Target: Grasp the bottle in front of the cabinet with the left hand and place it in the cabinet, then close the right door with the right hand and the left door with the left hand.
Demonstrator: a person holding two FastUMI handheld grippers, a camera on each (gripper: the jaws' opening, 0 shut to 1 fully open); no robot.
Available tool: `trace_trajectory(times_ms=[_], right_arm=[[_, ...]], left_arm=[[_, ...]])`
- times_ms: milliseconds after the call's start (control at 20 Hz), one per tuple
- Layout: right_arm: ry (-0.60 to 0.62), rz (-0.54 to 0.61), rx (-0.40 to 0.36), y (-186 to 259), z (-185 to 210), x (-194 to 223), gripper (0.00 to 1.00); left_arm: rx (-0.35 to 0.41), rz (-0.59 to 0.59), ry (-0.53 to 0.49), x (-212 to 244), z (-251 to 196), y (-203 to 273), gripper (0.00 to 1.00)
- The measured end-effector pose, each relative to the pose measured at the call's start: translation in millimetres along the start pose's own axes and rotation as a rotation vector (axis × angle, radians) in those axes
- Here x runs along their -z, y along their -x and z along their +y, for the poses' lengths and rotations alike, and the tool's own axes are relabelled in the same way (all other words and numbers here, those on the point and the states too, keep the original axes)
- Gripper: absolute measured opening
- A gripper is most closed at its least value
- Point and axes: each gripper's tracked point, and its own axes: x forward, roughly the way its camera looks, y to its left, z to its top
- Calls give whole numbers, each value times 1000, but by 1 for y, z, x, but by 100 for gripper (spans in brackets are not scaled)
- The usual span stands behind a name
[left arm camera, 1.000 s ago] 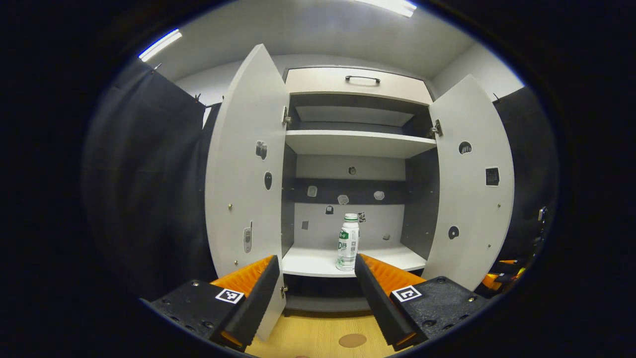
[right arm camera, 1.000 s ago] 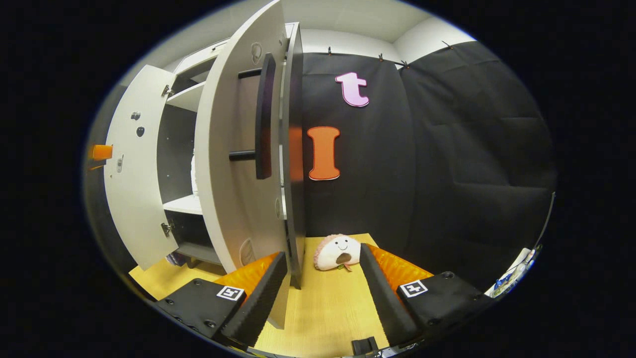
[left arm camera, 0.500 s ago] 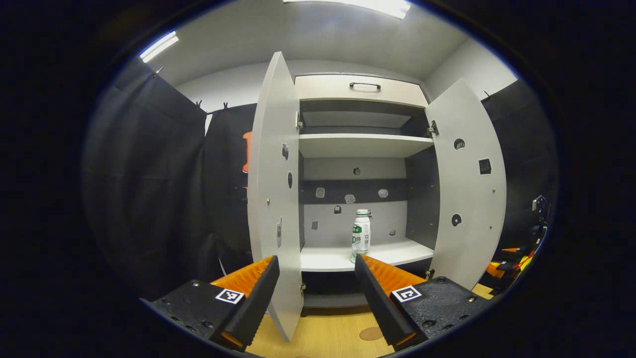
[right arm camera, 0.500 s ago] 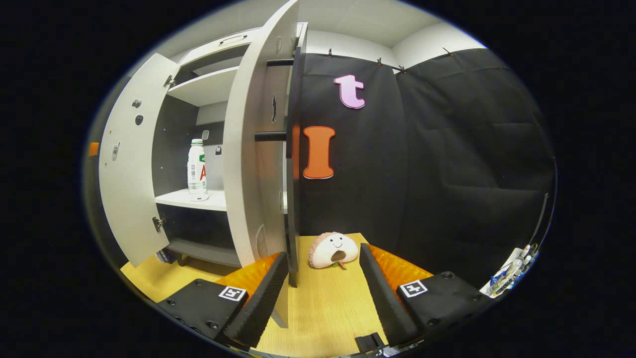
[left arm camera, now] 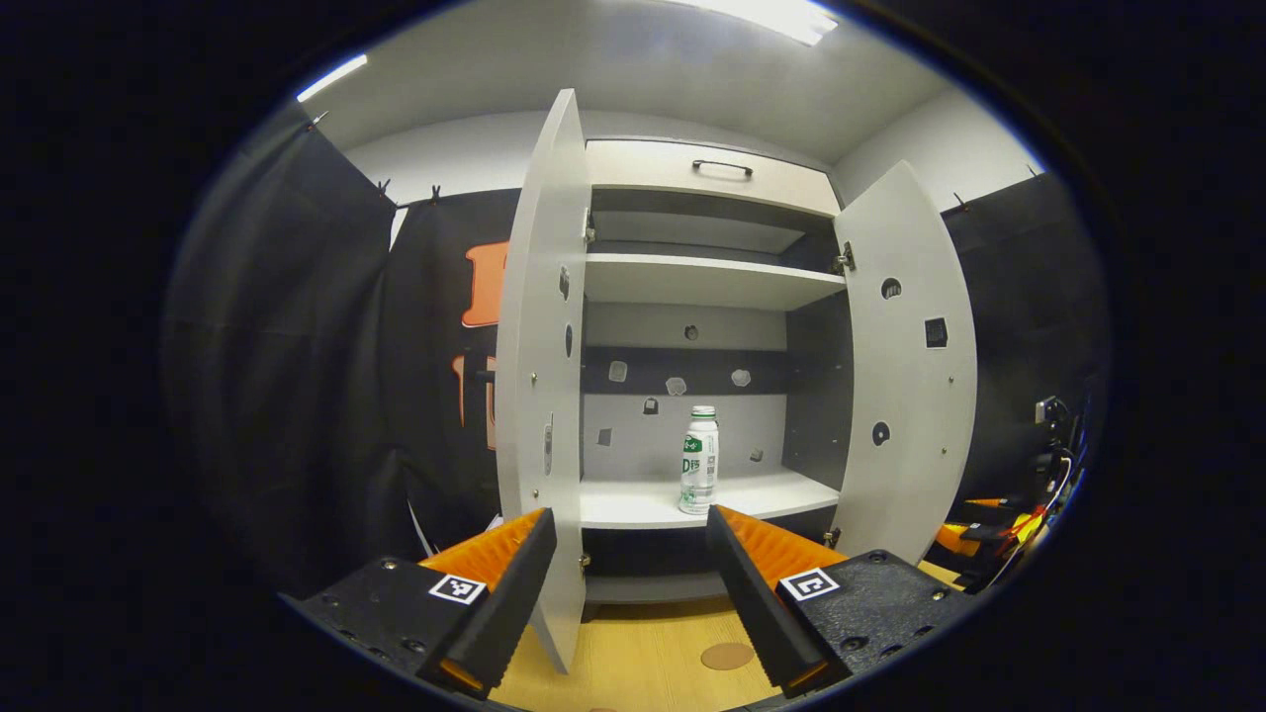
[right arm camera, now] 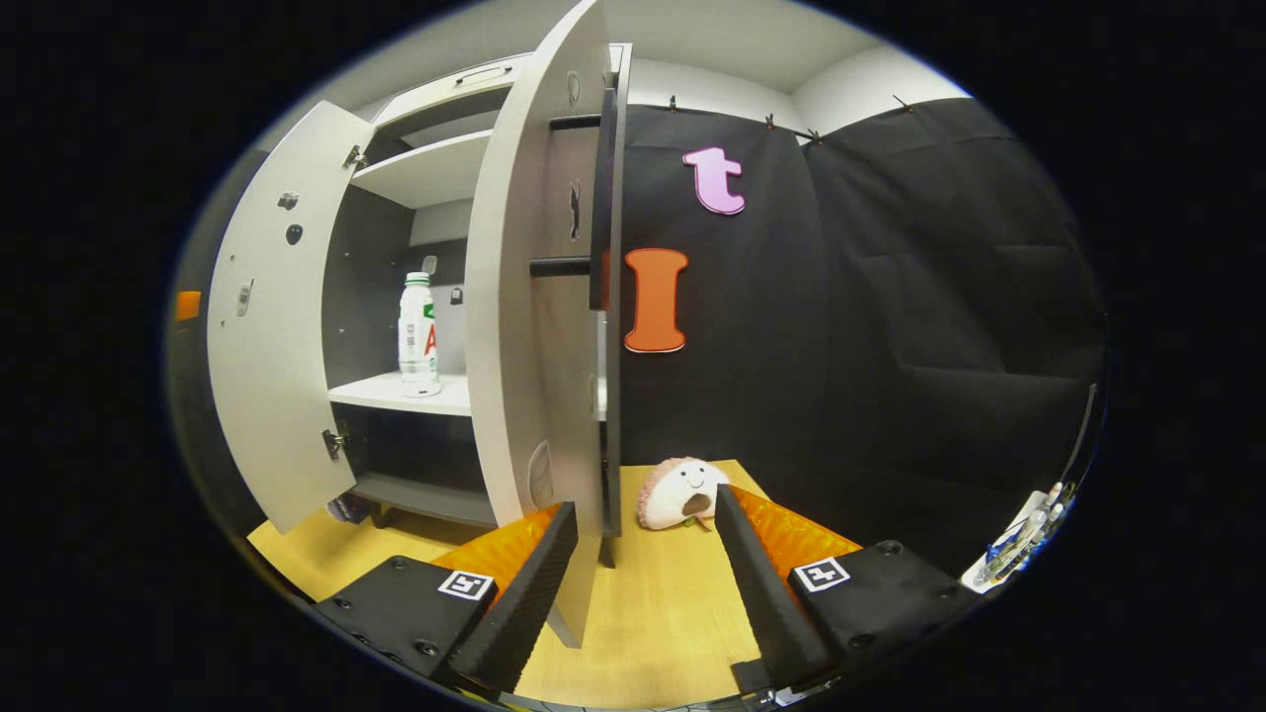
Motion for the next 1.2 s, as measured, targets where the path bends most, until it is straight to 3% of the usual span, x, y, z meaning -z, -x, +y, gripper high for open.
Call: trace_trajectory(times_ms=[750,1000,1200], right_arm=[[31,-8,-186,-53,130,-8,95],[64,-17,-182,-108,160,-17,95],[90,-22,-140,-127,153,-19,94]], left_arm=[[-92,-1,9,-1,59,12,93],[-157,-6,10,-3,90,19,93],[-215,-4,-8,0,117,17,93]])
